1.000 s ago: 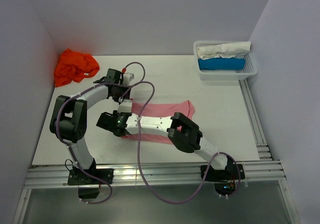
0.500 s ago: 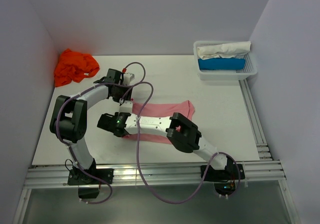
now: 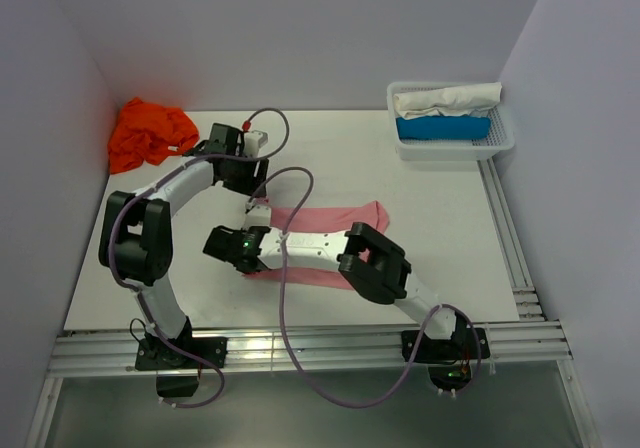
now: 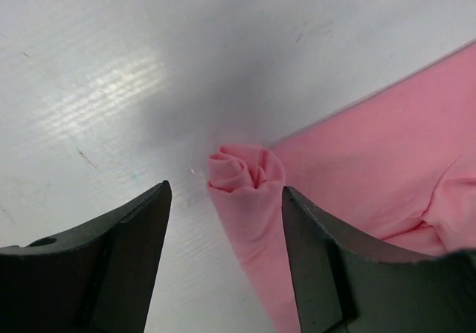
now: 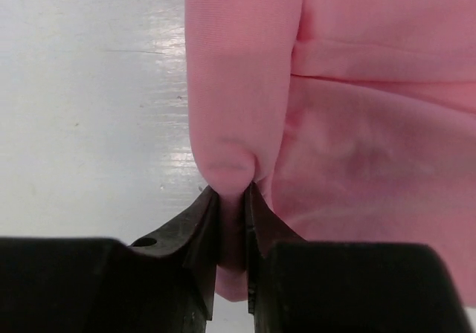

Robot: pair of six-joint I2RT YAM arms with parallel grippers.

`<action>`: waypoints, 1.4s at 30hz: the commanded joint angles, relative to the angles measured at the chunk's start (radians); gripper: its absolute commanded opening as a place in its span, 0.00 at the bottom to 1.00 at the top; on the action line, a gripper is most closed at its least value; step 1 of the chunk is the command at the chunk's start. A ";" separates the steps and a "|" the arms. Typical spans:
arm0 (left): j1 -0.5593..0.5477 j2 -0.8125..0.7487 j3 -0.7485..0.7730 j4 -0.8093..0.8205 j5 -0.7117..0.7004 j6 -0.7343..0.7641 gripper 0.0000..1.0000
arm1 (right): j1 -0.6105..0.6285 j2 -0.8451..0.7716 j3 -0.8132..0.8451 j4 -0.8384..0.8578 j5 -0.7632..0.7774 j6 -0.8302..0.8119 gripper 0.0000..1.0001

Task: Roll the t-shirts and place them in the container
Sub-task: Roll the tshirt

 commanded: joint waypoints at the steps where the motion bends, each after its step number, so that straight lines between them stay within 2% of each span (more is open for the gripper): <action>1: 0.038 -0.048 0.069 -0.038 0.052 0.016 0.67 | -0.022 -0.097 -0.197 0.269 -0.134 -0.005 0.17; 5: 0.072 -0.081 0.066 -0.062 0.097 0.041 0.70 | -0.053 -0.233 -0.467 0.559 -0.246 0.021 0.16; 11: 0.104 -0.140 -0.004 -0.105 0.183 0.087 0.72 | -0.093 -0.334 -0.758 0.983 -0.355 0.117 0.16; 18: 0.111 -0.200 -0.155 -0.072 0.270 0.107 0.71 | -0.113 -0.353 -0.980 1.417 -0.431 0.254 0.19; 22: 0.108 -0.188 -0.211 -0.046 0.296 0.114 0.69 | -0.113 -0.335 -1.038 1.533 -0.449 0.298 0.19; 33: 0.059 -0.092 -0.241 0.091 0.172 0.039 0.62 | -0.103 -0.324 -1.126 1.633 -0.448 0.339 0.20; 36: 0.041 -0.065 -0.228 0.100 0.129 0.028 0.58 | -0.094 -0.342 -1.107 1.546 -0.434 0.313 0.24; 39: 0.030 -0.064 -0.224 0.102 0.106 0.024 0.57 | -0.079 -0.376 -1.060 1.385 -0.405 0.275 0.34; 42: 0.016 -0.081 -0.228 0.103 0.083 0.024 0.56 | -0.057 -0.407 -1.000 1.140 -0.356 0.241 0.40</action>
